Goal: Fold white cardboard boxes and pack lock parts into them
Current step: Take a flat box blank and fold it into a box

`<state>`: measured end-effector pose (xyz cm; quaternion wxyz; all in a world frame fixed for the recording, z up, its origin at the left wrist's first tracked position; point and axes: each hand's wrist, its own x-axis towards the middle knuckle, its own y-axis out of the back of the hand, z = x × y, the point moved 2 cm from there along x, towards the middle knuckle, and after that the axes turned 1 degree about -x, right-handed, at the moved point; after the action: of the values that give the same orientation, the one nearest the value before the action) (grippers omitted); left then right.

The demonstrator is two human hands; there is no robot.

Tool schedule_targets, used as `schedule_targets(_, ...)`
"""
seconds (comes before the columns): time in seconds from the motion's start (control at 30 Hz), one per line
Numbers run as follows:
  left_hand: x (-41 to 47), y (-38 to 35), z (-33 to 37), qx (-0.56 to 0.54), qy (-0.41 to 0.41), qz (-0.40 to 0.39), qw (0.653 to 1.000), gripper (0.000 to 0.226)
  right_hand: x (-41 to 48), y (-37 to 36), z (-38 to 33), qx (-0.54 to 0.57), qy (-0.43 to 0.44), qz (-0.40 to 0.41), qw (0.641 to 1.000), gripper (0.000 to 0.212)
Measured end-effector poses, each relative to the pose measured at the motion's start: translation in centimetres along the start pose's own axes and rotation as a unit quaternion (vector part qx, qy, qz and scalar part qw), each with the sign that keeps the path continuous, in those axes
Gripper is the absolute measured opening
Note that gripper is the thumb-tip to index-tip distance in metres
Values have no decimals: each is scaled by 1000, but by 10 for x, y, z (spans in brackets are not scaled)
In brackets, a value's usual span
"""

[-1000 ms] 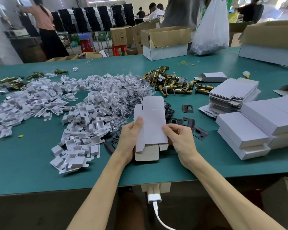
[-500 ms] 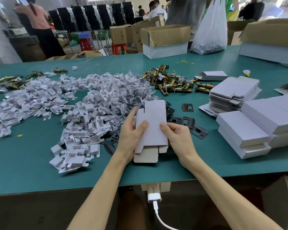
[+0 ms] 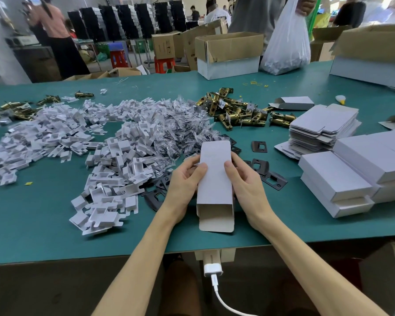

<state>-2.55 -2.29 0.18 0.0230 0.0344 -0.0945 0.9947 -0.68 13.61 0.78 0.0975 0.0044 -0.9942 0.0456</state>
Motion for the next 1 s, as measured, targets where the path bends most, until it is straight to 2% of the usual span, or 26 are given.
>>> schedule_targets(0.17, -1, 0, -1, -2, -1, 0, 1000, 27, 1, 2, 2, 9, -16, 17, 1000, 47)
schedule_targets(0.43, 0, 2, -3, -8, -2, 6, 1000, 15, -1, 2, 4, 10, -31, 5, 999, 20)
schedule_targets(0.63, 1, 6, -6, -25, 6, 40, 999, 22, 0, 1, 4, 8, -35, -13, 999, 15)
schedule_targets(0.77, 0, 6, -3, -26, -27, 17, 999, 34, -1, 1, 4, 1, -34, -16, 999, 15)
schedule_targets(0.9, -1, 3, -3, 1, -24, 6, 1000, 23, -1, 2, 5, 10, -40, -7, 999, 14)
schedule_targets(1.0, -2, 1, -3, 4, -15, -13, 1000, 26, -1, 4, 4, 31, -44, 1, 999, 14)
